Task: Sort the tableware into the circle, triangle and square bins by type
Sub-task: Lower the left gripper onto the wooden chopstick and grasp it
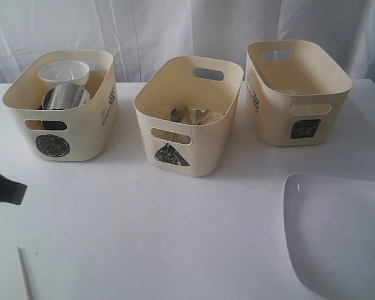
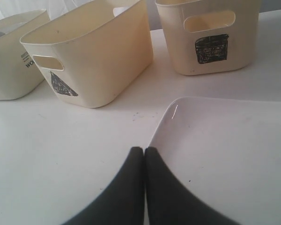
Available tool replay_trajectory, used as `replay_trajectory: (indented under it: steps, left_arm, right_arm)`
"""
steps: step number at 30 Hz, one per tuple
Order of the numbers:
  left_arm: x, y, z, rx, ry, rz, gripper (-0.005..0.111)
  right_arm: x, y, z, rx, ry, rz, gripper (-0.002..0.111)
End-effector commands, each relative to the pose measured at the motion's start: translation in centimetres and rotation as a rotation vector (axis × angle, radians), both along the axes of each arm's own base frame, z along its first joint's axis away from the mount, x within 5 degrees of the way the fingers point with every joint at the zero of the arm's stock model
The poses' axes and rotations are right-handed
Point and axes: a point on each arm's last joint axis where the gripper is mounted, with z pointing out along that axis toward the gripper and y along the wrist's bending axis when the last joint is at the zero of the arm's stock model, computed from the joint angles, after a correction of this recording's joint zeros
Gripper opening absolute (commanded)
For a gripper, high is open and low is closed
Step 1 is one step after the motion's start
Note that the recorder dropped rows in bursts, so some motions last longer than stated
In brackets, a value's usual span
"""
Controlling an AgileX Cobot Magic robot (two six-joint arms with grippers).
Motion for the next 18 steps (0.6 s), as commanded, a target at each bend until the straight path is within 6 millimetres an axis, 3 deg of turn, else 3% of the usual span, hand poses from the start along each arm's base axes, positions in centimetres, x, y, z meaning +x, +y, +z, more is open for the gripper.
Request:
replay_trajectory:
  steps: [1, 11, 16, 18]
  left_arm:
    - [1.0, -0.7, -0.4, -0.030, -0.015, 0.019, 0.000]
    - [1.4, -1.0, -1.4, -0.049, -0.008, 0.045, 0.000]
    - [1.1, -1.1, -4.9, -0.285, 0.067, 0.125, 0.000]
    - [0.9, -1.0, -6.1, -0.305, 0.110, 0.124, 0.000]
  right_arm:
    - [0.0, 0.0, -0.1, 0.004, -0.002, -0.008, 0.000]
    - [0.0, 0.0, -0.1, 0.004, -0.002, -0.008, 0.000]
    - [0.0, 0.0, -0.1, 0.004, -0.002, -0.008, 0.000]
    - [0.0, 0.0, -0.1, 0.004, -0.002, -0.008, 0.000]
